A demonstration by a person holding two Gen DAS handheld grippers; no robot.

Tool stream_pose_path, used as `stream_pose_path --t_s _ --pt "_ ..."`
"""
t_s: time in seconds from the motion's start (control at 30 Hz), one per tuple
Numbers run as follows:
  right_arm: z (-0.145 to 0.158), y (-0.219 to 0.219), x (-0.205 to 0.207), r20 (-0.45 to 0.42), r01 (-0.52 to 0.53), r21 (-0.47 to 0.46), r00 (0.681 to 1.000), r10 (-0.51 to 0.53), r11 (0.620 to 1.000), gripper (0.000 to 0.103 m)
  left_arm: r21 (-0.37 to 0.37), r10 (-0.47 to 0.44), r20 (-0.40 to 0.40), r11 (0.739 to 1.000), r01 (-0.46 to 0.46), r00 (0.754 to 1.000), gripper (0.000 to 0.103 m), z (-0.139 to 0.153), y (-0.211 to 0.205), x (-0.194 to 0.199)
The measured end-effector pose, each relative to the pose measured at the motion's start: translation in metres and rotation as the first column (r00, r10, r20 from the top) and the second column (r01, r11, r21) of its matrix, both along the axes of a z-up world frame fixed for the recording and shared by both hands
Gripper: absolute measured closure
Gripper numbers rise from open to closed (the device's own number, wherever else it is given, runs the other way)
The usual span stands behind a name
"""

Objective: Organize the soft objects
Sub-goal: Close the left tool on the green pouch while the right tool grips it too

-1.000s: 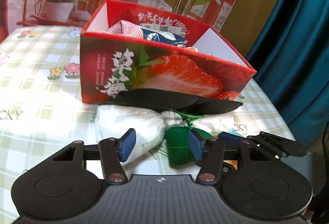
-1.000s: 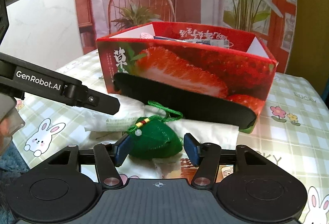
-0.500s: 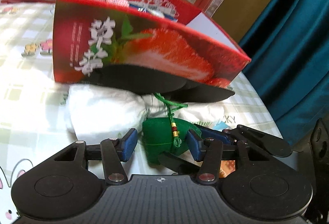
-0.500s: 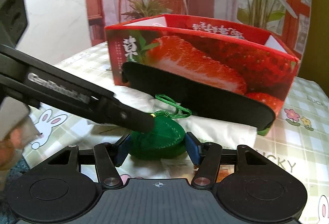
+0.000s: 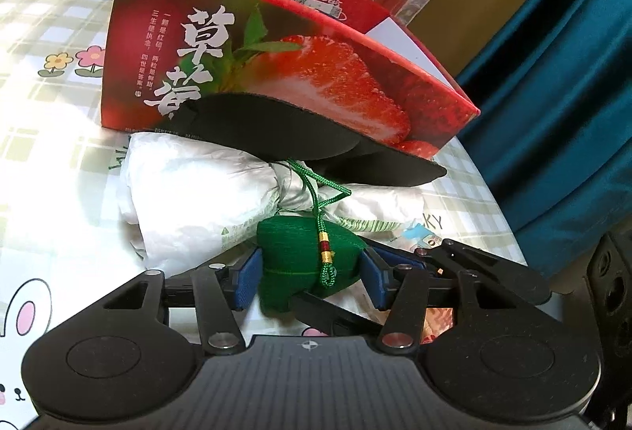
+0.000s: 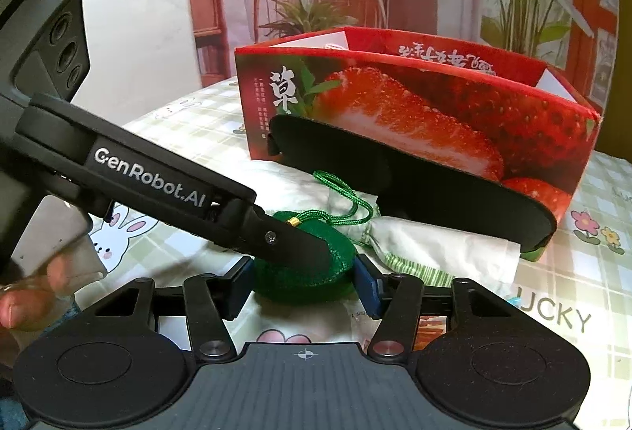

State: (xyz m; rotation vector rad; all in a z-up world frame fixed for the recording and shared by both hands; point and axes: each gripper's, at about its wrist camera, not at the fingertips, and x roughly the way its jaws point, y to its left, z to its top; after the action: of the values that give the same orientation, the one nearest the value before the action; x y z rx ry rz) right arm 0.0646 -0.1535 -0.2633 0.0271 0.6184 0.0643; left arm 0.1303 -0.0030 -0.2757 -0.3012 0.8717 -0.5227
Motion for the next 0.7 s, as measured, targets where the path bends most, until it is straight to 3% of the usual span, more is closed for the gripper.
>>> stream_pose_path --t_s 0.53,0.7 --pt "-0.004 0.001 0.002 -0.013 0.005 -0.017 1.0 -0.006 1.0 0.049 -0.011 0.002 -0.004 1.0 -0.002 1.0 0.047 -0.002 0.002 0.001" --pt "0.001 0.001 0.0 0.002 -0.004 -0.029 1.0 0.004 1.0 0.051 0.002 -0.009 0.045 1.0 0.008 0.999 0.047 0.011 -0.002 -0.003"
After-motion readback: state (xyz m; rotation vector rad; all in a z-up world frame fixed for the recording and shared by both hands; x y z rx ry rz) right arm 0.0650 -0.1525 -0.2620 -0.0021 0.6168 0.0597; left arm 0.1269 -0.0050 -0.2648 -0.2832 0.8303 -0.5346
